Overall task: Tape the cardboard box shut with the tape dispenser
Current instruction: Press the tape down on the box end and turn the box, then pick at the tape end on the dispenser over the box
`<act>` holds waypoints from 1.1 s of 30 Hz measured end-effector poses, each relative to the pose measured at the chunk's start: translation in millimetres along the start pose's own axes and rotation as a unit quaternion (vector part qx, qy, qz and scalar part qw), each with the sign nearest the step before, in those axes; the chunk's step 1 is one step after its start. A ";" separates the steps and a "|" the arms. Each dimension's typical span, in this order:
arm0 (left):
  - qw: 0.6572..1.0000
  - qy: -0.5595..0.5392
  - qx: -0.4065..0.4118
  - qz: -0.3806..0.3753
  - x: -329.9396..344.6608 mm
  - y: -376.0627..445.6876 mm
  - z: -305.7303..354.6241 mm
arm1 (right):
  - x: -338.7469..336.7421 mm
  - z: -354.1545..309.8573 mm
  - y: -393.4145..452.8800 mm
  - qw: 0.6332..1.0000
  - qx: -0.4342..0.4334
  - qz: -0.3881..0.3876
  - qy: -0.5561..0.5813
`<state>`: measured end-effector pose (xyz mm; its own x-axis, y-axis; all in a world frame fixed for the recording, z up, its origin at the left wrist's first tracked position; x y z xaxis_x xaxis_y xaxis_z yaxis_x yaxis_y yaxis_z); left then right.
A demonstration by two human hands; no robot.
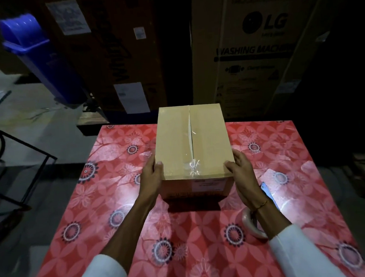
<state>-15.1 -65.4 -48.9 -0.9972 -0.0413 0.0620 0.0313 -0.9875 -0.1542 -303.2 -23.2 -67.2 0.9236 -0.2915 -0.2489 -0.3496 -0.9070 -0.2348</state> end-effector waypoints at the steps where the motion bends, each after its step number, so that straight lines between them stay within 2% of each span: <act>1: 1.000 0.005 -0.001 0.001 -1.2 1.4 -2.2 | 0.0 1.0 0.6 1.000 0.001 0.000 0.001; 5: 1.000 0.005 0.006 0.018 0.8 2.0 3.2 | -7.0 0.3 -0.2 1.000 -0.003 0.015 0.014; 7: 0.993 0.080 0.067 0.064 4.4 -1.5 22.9 | -16.1 5.8 0.1 0.999 0.006 0.032 0.016; 9: 0.969 0.171 0.148 0.101 21.5 -11.4 49.5 | -33.0 16.2 -0.6 0.997 0.022 0.067 0.014; 11: 0.949 0.198 0.238 0.059 59.7 -24.1 74.3 | -54.7 29.5 -4.0 0.994 0.039 0.102 -0.010; 13: 0.944 0.166 0.280 -0.048 106.1 -39.6 82.6 | -76.9 39.4 -13.1 0.991 0.047 0.118 -0.046; 15: 0.939 0.150 0.268 -0.155 151.0 -59.1 75.9 | -101.1 47.7 -25.1 0.988 0.046 0.134 -0.065; 17: 0.932 0.151 0.235 -0.231 188.6 -77.4 58.7 | -121.8 59.6 -37.7 0.985 0.050 0.143 -0.087; 20: 0.931 0.147 0.161 -0.292 226.6 -93.0 16.8 | -142.7 84.5 -47.5 0.970 0.087 0.131 -0.187; 24: 0.934 0.198 0.016 -0.298 242.2 -89.9 -52.6 | -131.0 126.9 -52.8 0.948 0.152 -0.030 -0.279; 26: 0.931 0.218 -0.045 -0.288 239.4 -87.3 -78.1 | -122.7 135.6 -54.5 0.927 0.144 -0.077 -0.337; 28: 0.924 0.245 -0.075 -0.283 236.0 -86.9 -93.2 | -117.6 140.5 -52.8 0.906 0.122 -0.071 -0.399; 31: 0.918 0.269 -0.085 -0.279 232.1 -88.0 -101.1 | -116.4 137.4 -48.5 0.873 0.088 -0.024 -0.480; 33: 0.910 0.290 -0.070 -0.287 234.1 -89.8 -95.2 | -116.3 135.9 -45.8 0.879 0.074 -0.016 -0.471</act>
<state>-257.7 28.1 -114.4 -0.7161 0.6021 -0.3532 -0.4742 -0.7909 -0.3868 -416.0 93.6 -155.2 0.4184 0.1782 -0.8906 -0.4062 -0.8403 -0.3590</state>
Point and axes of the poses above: each hand's wrist, its own y-axis towards the middle knuckle, its own x-axis out of the palm, z = x × y, the point moved 10 cm from there along y, towards the middle knuckle, and after that the axes turned 14 degrees about -y, right-handed, at the moved point
